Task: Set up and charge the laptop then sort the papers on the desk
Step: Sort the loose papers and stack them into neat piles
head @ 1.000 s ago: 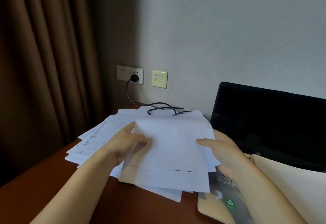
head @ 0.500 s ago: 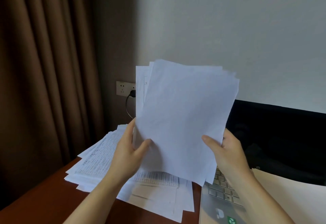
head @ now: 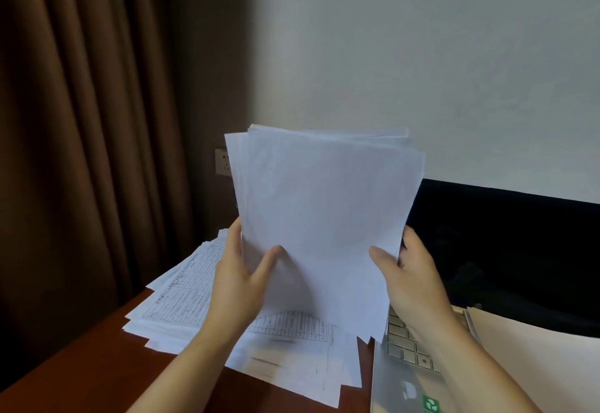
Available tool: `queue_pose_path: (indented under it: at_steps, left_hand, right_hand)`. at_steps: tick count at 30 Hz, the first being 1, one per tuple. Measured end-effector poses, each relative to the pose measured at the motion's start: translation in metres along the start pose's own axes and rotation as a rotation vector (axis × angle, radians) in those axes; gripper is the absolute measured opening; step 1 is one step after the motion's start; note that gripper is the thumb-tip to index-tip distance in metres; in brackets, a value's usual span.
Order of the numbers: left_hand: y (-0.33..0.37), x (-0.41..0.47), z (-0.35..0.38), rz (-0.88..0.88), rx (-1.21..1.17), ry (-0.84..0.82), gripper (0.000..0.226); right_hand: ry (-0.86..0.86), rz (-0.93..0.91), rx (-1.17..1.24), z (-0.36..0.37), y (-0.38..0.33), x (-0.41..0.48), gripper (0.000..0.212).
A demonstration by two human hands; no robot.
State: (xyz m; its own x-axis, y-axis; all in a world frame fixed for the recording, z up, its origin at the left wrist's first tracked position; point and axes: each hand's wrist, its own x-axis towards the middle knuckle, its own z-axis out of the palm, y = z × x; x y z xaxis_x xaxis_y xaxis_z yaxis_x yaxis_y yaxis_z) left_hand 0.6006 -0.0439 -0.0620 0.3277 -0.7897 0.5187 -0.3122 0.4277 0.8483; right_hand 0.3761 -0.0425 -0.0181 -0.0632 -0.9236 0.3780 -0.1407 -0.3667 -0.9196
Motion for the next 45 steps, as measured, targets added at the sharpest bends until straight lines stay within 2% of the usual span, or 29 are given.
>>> queue_pose_path:
  at_steps: [7, 13, 18, 20, 23, 27, 34, 39, 43, 45]
  left_hand:
    - [0.005, -0.002, 0.003, 0.055, 0.022, -0.015, 0.051]
    - [-0.002, -0.001, 0.001, -0.039, 0.027, -0.031, 0.064]
    - [-0.003, 0.001, 0.002, -0.044, 0.009, -0.016, 0.062]
    - [0.000, -0.001, 0.003, -0.017, 0.035, -0.020, 0.065]
    - [0.001, -0.001, 0.002, -0.012, 0.017, -0.004, 0.073]
    - [0.002, 0.000, 0.000, -0.003, -0.020, 0.046, 0.075]
    - [0.005, -0.003, 0.000, 0.040, -0.024, 0.013, 0.055]
    - [-0.001, 0.000, -0.001, -0.010, -0.073, 0.016, 0.034]
    - [0.005, -0.002, 0.000, 0.033, -0.076, 0.041, 0.024]
    - [0.007, -0.003, 0.000, 0.031, -0.080, 0.018, 0.023]
  right_hand:
    - [-0.030, -0.135, -0.053, 0.006, -0.015, -0.004, 0.032]
    - [-0.069, -0.009, -0.059, 0.010, -0.002, -0.006, 0.039]
    - [-0.029, -0.046, -0.052, 0.010, 0.000, -0.006, 0.042]
    - [-0.053, -0.054, -0.064, 0.013, 0.000, -0.007, 0.044]
    - [-0.001, -0.082, -0.060, 0.011, 0.001, -0.007, 0.050]
    - [-0.027, -0.070, -0.057, 0.005, -0.003, -0.004, 0.049]
    - [-0.035, -0.070, -0.093, 0.009, 0.000, -0.005, 0.037]
    - [-0.072, -0.034, -0.104, 0.018, 0.005, -0.011, 0.033]
    - [0.024, -0.056, -0.046, 0.022, 0.006, -0.012, 0.033]
    - [0.008, -0.033, -0.030, 0.025, 0.007, -0.014, 0.035]
